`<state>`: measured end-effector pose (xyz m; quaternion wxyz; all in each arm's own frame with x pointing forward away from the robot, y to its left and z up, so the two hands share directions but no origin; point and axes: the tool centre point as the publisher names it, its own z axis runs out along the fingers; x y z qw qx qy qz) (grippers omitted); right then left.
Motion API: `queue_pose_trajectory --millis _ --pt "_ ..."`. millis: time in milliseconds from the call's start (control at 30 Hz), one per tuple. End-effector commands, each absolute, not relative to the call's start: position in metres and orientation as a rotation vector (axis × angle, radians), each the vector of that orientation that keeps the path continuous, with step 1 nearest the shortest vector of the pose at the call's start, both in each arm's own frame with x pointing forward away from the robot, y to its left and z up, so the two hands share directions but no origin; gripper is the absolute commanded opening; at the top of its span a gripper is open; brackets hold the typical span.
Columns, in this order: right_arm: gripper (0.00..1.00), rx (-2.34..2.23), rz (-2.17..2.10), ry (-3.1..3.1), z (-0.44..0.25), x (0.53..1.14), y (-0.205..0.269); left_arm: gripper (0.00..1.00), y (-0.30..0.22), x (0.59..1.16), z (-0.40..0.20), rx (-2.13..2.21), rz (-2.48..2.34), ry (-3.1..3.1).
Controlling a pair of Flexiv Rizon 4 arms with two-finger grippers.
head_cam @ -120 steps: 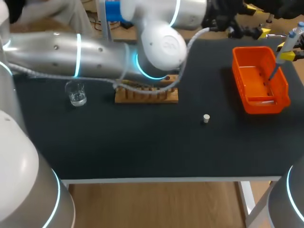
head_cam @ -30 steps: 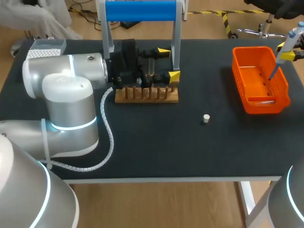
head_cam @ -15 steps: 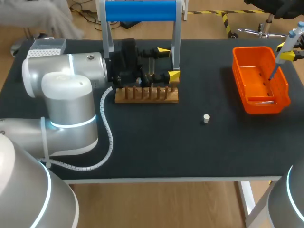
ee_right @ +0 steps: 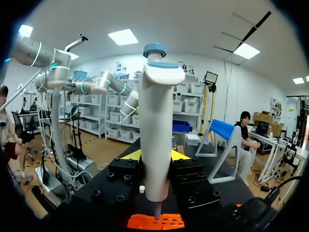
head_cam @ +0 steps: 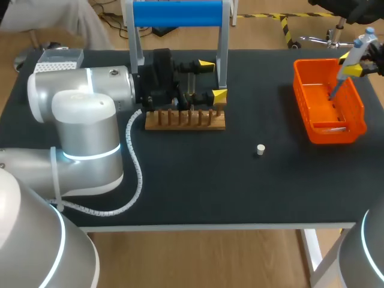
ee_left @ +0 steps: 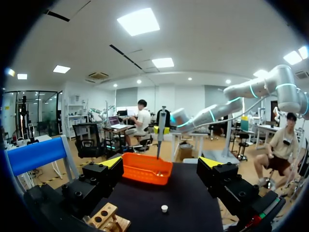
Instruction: Invert the test tube, pick up the pipette, mount the tip to pipette, aspirate from beaker and dispense into the tube, eject the tip, return the pipette, and cap with the stopper.
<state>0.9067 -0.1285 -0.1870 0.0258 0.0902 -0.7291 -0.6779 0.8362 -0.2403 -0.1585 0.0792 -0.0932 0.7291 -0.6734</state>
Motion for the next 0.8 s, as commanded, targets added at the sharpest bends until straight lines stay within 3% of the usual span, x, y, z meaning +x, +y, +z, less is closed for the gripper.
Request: queue_pose_trajectory --millis 33,800 --pt "0.00 0.216 -2.087 -2.324 -0.180 0.888 -0.107 1.00 -0.242 0.836 -0.159 -0.283 -2.013 2.178" --pt "0.00 0.107 -2.053 -2.312 -0.201 0.857 -0.007 1.00 -0.242 0.836 -0.159 -0.283 -2.013 2.178"
